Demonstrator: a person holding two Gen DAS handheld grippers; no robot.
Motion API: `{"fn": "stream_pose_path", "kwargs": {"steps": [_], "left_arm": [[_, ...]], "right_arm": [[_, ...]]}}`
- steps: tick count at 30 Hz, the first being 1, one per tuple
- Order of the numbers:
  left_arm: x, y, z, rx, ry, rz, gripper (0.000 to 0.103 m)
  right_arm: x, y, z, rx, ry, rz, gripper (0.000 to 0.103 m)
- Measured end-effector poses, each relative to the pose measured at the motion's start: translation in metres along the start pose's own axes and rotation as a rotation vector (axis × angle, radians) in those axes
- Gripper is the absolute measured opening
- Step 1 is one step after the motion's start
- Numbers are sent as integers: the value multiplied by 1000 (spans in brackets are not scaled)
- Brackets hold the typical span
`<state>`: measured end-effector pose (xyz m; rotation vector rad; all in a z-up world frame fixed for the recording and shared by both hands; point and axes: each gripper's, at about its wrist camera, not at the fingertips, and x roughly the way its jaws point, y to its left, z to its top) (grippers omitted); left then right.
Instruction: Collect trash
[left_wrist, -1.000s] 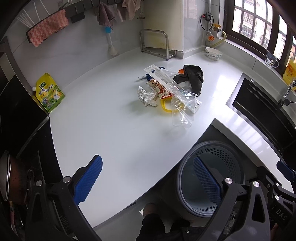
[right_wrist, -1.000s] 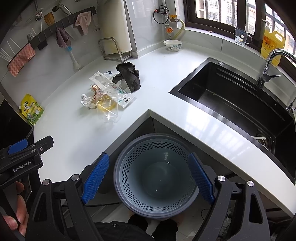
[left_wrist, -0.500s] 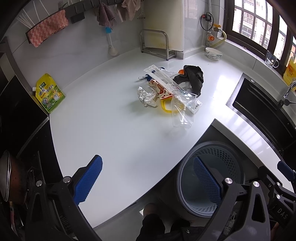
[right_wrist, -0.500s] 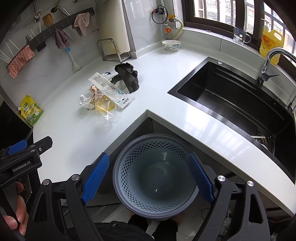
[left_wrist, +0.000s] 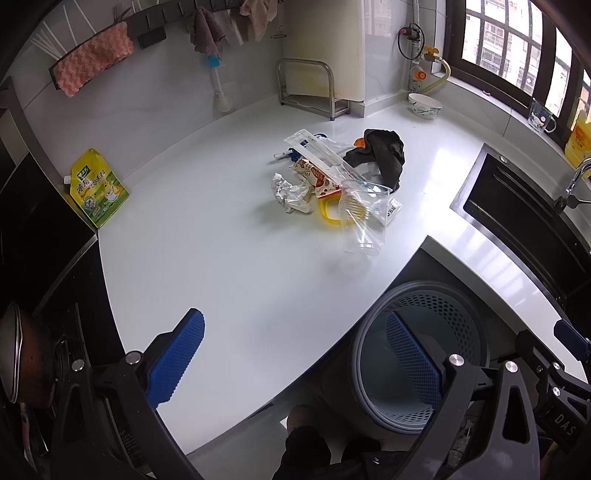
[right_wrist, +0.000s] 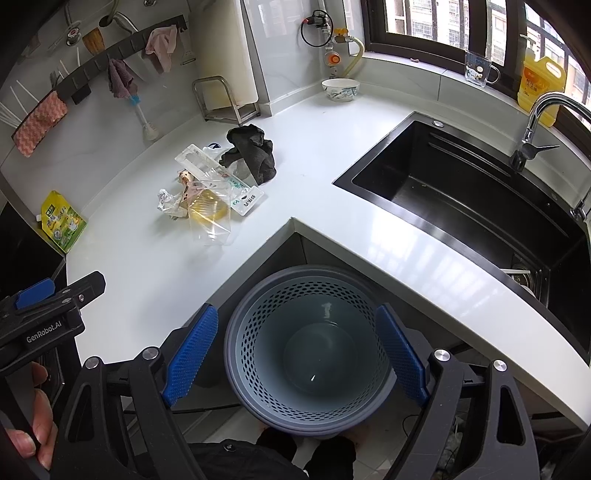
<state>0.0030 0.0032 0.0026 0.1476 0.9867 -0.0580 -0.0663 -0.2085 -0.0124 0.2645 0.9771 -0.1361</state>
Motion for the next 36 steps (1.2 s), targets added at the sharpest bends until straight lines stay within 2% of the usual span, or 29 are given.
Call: {"fn": "stream_pose_path", "kwargs": {"steps": [21, 36], "left_arm": [[-3, -3, 1, 0, -10, 5, 97], [-10, -10, -7, -45, -13, 46, 97]], "right_arm": [[0, -2, -1, 6, -3, 2, 83], [0, -14, 3, -21, 0, 52, 83]]}}
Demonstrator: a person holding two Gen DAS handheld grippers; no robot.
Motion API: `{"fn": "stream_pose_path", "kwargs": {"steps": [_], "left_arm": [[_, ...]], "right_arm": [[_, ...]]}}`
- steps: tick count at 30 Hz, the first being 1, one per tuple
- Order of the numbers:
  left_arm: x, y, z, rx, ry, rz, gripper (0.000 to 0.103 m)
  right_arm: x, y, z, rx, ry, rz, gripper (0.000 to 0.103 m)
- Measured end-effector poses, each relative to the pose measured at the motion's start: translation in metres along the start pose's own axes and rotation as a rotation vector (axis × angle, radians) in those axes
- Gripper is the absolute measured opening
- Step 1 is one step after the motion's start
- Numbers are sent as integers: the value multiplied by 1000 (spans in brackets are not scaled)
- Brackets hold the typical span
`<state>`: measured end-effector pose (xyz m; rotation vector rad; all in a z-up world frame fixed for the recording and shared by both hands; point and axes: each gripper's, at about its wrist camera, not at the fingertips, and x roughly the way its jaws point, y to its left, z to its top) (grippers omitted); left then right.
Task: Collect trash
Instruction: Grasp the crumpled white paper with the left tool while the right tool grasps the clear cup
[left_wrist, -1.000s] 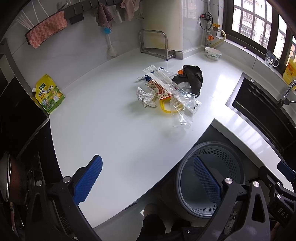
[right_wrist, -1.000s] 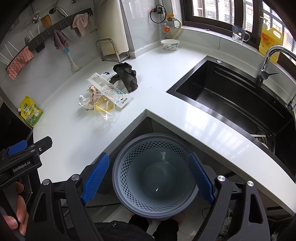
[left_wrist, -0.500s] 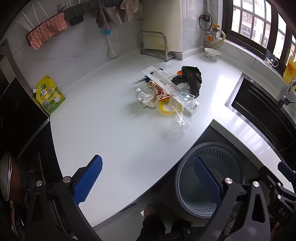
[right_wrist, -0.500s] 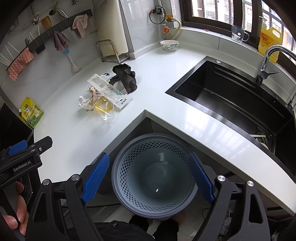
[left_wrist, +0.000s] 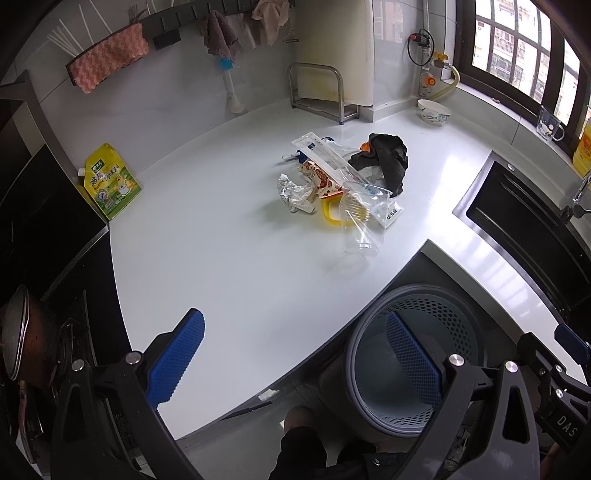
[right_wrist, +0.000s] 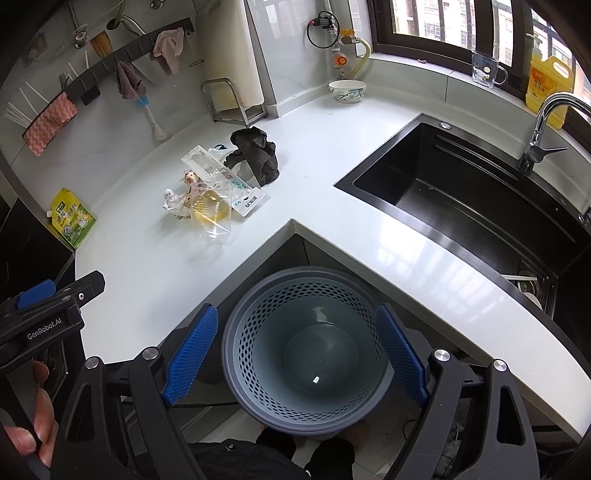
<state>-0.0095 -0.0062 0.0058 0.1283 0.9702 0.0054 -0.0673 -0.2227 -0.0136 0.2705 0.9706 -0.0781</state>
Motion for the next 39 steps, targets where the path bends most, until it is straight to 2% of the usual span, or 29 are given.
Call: {"fn": "stream_pose_path", "kwargs": {"steps": [9, 15, 19, 24, 29, 39], "left_arm": [[9, 4, -13, -74, 27, 83, 97], [21, 25, -3, -94, 8, 92, 97], [38, 43, 19, -81, -44, 66, 97], [77, 57, 53, 1, -78, 8, 97], [126, 67, 82, 66, -60, -89, 97], [187, 85, 103, 122, -35, -185, 97]], "right_arm": [[14, -7, -5, -86, 0, 76, 83], [44, 2, 10, -80, 35, 128, 83], [61, 20, 28, -60, -1, 106, 83], [95, 45, 48, -14, -13, 67, 83], [133, 72, 62, 7, -12, 46, 83], [194, 111, 81, 23, 7, 5, 83]]}}
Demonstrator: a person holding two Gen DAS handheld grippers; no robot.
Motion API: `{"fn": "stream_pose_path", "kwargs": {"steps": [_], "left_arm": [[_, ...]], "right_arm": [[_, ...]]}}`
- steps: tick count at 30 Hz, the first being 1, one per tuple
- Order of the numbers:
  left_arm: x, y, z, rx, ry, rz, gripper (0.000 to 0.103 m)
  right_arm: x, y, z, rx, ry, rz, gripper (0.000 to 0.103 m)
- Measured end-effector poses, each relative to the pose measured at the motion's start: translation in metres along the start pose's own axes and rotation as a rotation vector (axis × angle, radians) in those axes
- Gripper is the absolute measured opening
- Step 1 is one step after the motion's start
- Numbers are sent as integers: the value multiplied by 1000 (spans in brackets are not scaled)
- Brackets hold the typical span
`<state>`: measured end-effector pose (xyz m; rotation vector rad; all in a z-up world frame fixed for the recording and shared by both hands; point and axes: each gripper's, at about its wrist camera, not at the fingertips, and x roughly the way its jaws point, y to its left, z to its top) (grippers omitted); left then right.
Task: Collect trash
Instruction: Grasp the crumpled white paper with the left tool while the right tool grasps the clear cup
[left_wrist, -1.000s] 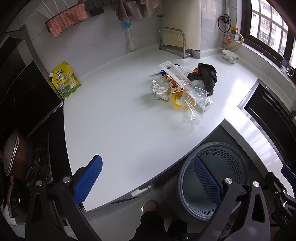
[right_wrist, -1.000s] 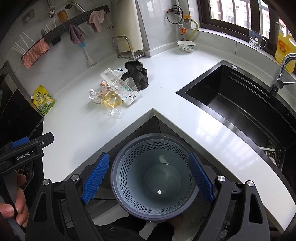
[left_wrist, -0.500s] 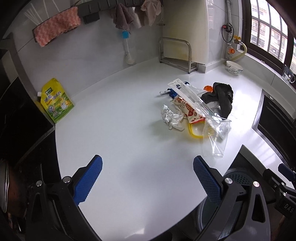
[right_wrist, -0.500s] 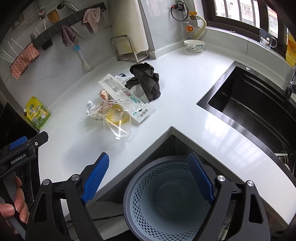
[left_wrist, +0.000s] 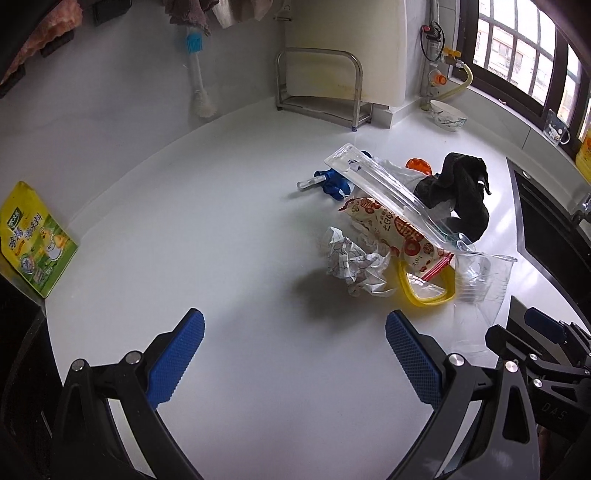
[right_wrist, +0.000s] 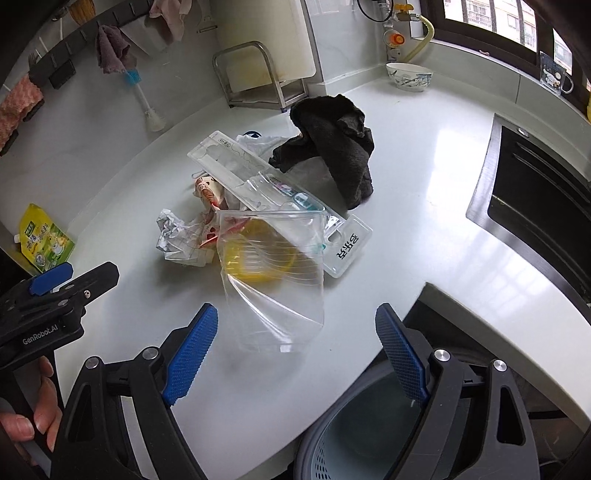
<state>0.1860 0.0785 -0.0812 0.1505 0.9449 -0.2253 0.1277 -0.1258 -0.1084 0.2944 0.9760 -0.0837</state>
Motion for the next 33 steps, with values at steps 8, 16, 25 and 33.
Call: {"fn": "stream_pose_path", "kwargs": {"steps": [8, 16, 25, 33], "left_arm": [[19, 7, 5, 21, 4, -53, 97], [31, 8, 4, 16, 22, -75, 97], [44, -2, 8, 15, 25, -109, 97], [61, -14, 18, 23, 13, -119, 97]], "right_arm": [[30, 16, 5, -20, 28, -57, 83], [43, 19, 13, -17, 28, -69, 83], [34, 8, 16, -6, -12, -8, 63], [18, -5, 12, 32, -47, -5, 62]]}}
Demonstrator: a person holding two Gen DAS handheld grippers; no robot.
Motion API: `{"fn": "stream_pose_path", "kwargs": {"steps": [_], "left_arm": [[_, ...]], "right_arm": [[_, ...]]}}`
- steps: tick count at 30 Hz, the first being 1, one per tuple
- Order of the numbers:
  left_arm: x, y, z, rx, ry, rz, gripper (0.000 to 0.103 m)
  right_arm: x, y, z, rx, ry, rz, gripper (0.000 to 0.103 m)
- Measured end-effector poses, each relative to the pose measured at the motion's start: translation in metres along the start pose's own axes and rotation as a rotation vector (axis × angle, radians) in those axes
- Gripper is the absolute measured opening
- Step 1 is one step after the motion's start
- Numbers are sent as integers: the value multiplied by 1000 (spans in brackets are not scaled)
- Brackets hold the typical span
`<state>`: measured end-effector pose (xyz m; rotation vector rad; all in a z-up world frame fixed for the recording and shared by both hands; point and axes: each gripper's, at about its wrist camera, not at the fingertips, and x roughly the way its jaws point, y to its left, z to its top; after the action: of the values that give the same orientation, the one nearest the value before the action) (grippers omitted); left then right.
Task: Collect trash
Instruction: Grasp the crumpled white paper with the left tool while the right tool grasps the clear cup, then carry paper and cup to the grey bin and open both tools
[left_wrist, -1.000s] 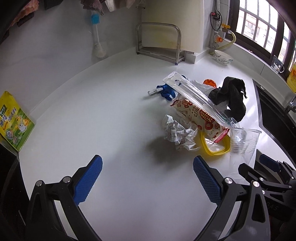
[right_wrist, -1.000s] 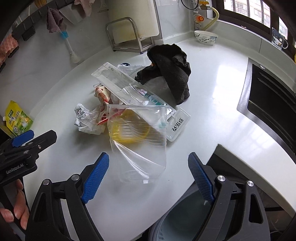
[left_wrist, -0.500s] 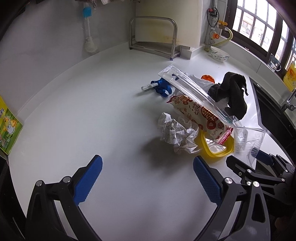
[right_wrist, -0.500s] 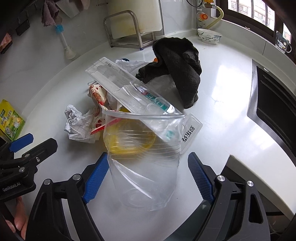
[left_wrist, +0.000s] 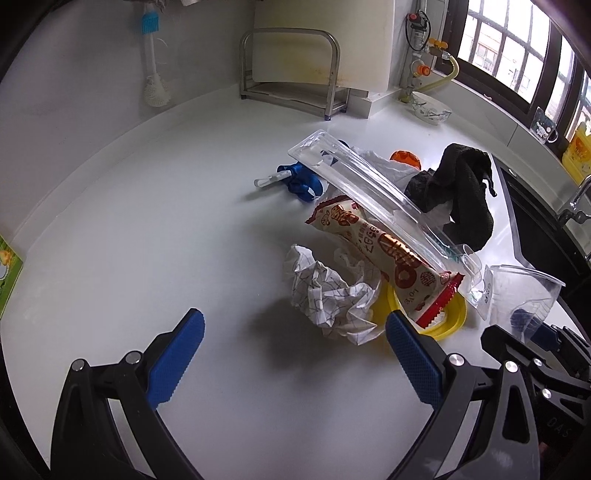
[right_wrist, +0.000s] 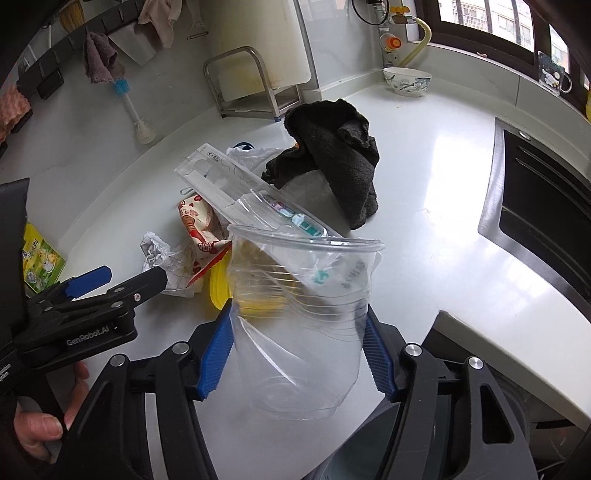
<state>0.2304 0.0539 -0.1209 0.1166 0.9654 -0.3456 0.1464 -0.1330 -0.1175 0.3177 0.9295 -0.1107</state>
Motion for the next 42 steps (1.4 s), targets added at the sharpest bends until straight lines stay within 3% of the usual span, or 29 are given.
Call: {"fn": "stream_pose_path", "kwargs": {"steps": [11, 13, 15, 17, 21, 33, 42], "left_arm": [[25, -8, 6, 26, -14, 0, 95], [24, -11, 5, 35, -22, -4, 87], [26, -12, 4, 35, -5, -11, 57], [29, -10, 3, 19, 18, -21, 46], [24, -5, -1, -3, 21, -34, 37], [-29, 4, -6, 16, -19, 59, 37], [-83, -28, -21, 8, -55, 83, 37]], "right_arm": [[-8, -12, -5, 42, -7, -16, 62], [-9, -13, -5, 45, -7, -15, 62], [-10, -14, -5, 47, -7, -14, 62], [-11, -14, -6, 50, -8, -13, 62], [-15, -13, -7, 49, -13, -10, 62], [-49, -22, -19, 60, -37, -14, 62], [-94, -46, -39, 31, -61, 13, 62]]}}
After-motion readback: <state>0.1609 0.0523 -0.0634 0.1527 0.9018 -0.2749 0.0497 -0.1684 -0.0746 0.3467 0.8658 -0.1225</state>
